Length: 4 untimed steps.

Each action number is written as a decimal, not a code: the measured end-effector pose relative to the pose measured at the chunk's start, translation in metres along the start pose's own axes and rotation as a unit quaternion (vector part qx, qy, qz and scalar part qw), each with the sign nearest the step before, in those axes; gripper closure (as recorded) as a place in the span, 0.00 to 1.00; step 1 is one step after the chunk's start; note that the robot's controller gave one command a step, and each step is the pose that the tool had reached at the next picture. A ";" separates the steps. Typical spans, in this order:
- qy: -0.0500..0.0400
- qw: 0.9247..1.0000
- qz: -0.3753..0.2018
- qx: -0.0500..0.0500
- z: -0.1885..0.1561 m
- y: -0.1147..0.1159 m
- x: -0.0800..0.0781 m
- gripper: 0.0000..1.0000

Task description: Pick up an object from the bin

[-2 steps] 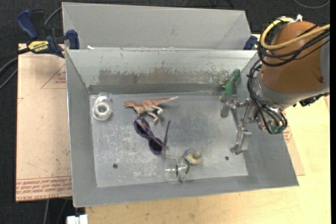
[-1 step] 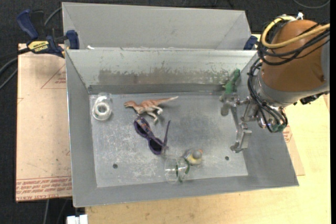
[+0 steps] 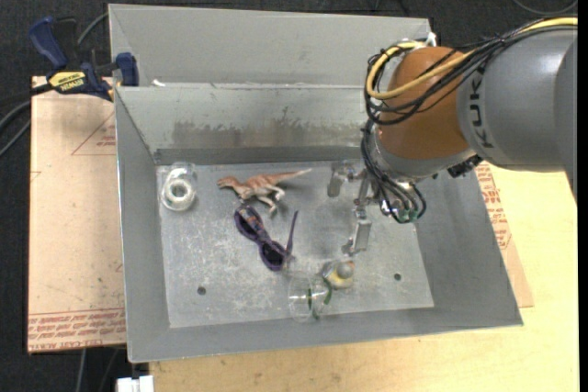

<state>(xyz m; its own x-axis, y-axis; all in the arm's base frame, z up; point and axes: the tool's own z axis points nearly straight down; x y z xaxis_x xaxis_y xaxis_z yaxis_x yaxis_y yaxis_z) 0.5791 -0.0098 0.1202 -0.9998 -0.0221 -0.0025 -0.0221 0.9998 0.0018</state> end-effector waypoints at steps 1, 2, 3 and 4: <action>0.002 0.999 -0.039 0.000 0.014 0.030 0.026 0.00; 0.000 1.000 -0.030 -0.002 0.049 0.037 0.021 0.00; -0.003 0.991 -0.136 0.000 0.049 0.071 -0.042 0.00; -0.002 0.995 -0.096 -0.004 0.050 0.099 -0.063 0.00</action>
Offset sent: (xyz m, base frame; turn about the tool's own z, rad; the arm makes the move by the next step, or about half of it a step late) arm -0.0231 0.0342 -0.0502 -0.0616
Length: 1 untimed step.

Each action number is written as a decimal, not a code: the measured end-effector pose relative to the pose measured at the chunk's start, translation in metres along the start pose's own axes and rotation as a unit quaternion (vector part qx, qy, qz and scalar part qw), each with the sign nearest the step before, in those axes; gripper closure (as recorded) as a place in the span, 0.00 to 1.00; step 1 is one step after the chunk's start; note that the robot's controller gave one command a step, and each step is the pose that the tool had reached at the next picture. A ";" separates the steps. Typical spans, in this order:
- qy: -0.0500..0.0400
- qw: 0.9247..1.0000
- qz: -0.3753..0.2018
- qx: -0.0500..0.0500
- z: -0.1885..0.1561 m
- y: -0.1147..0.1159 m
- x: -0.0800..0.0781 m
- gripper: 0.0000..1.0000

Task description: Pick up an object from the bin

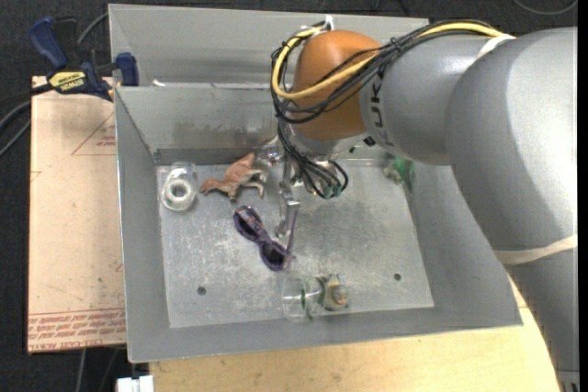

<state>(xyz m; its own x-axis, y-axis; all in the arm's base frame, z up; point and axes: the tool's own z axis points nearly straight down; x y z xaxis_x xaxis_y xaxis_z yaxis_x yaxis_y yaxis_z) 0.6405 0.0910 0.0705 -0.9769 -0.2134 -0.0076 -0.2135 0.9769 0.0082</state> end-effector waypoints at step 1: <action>-0.002 0.992 -0.127 0.003 0.000 0.017 -0.013 0.00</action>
Offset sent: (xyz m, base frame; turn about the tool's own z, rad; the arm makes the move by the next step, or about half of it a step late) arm 0.0047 0.0627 -0.0005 -0.3975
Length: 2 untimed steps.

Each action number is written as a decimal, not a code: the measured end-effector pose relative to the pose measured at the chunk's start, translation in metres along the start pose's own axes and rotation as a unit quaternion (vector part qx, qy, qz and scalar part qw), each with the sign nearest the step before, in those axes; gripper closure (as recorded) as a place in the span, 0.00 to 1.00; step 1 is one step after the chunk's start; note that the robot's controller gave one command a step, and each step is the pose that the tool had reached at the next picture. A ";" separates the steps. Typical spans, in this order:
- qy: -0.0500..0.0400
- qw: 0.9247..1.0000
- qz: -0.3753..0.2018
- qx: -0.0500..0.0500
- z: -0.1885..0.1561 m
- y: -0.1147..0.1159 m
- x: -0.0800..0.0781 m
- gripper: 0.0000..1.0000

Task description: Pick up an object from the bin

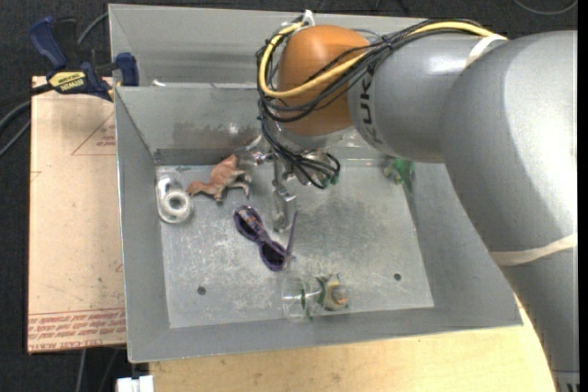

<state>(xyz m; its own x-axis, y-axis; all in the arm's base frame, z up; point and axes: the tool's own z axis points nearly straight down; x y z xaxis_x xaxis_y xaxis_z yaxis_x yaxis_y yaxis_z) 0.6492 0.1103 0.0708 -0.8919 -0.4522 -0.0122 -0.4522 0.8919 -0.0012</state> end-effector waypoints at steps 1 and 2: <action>-0.001 0.997 -0.071 -0.004 0.000 0.043 -0.018 0.00; -0.003 0.966 -0.257 0.001 0.000 0.051 -0.018 0.00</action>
Offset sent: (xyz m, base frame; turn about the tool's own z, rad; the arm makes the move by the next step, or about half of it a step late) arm -0.0079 0.0532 -0.0008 -0.5255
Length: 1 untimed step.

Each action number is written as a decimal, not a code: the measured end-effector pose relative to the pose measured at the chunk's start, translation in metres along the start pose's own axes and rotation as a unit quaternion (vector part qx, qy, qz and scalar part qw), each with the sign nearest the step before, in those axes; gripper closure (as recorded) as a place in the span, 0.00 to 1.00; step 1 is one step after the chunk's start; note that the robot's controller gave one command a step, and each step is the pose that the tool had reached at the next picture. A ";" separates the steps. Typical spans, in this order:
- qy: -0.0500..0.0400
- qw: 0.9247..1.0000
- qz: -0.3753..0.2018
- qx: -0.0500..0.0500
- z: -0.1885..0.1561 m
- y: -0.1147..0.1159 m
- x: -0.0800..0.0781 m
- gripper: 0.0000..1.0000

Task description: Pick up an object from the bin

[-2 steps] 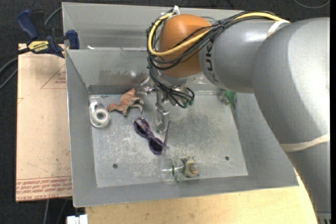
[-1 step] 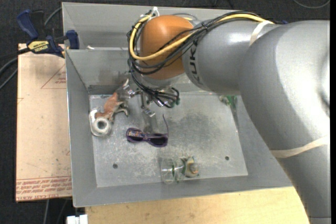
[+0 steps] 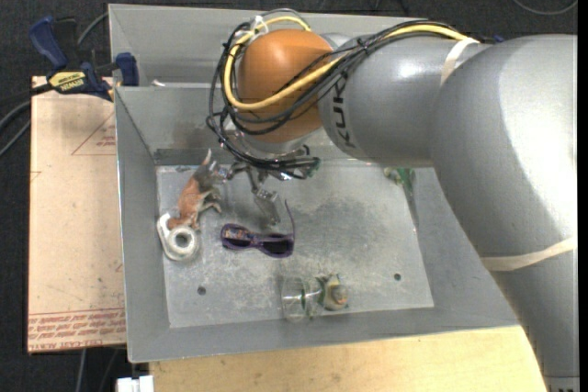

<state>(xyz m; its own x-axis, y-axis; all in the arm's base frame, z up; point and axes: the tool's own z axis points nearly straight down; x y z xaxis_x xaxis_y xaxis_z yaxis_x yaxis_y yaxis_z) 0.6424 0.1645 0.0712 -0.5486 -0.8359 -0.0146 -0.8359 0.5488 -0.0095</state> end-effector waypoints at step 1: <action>-0.002 0.981 0.193 -0.004 0.000 0.016 0.028 0.00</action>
Offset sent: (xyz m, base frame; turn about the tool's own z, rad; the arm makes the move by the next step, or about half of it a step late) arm -0.0424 -0.0077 0.0069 -0.0457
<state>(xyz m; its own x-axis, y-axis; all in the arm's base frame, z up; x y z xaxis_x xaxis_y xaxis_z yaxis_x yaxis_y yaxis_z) 0.6137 0.1502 0.0704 -0.8245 -0.5655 -0.0187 -0.5657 0.8246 0.0061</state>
